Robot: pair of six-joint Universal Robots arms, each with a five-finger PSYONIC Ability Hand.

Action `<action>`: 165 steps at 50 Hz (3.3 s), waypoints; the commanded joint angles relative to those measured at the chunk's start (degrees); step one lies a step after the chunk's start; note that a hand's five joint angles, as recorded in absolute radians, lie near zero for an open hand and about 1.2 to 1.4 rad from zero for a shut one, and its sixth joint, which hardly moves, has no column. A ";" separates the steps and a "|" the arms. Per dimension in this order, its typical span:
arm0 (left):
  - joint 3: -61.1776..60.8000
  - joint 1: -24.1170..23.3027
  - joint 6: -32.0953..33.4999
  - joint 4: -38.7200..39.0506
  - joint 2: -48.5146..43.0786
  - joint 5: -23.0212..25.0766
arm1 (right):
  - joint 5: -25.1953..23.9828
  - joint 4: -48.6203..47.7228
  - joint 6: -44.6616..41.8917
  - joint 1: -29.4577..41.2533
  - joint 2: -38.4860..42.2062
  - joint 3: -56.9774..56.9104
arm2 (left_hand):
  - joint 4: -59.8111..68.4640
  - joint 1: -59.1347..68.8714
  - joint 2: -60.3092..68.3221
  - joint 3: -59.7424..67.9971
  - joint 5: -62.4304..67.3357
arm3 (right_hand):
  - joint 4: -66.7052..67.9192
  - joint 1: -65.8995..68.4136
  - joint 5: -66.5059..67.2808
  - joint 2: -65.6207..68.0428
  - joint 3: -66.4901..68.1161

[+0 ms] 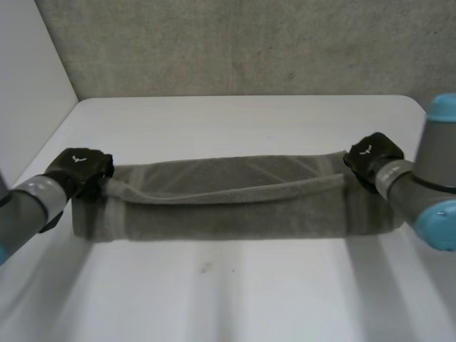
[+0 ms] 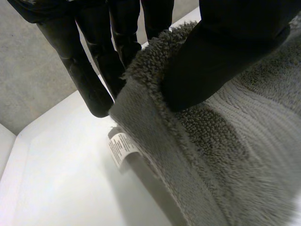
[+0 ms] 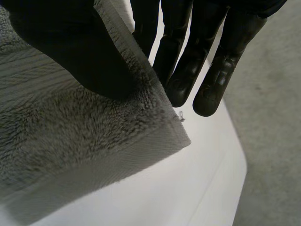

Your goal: Fold the towel.

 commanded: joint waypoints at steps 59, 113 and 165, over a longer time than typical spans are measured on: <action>-3.94 -10.02 -18.30 11.20 11.02 -14.05 | -12.56 0.08 23.14 -9.81 -6.43 9.54 | -59.05 -56.10 -58.90 -58.77 -57.85 | -57.43 -44.32 -55.23 -56.26 -57.02; -9.67 -11.25 -19.54 15.17 12.26 -14.14 | -0.78 -21.03 3.69 -11.88 -10.02 6.48 | -58.88 -55.93 -58.74 -58.60 -57.68 | 11.53 24.64 13.73 12.70 11.93; 12.55 -34.27 -19.01 13.86 -11.45 -16.85 | -9.24 -13.47 31.05 1.18 -11.61 25.18 | -57.70 -54.75 -57.56 -57.42 -56.50 | -58.47 -45.36 -56.27 -57.30 -58.07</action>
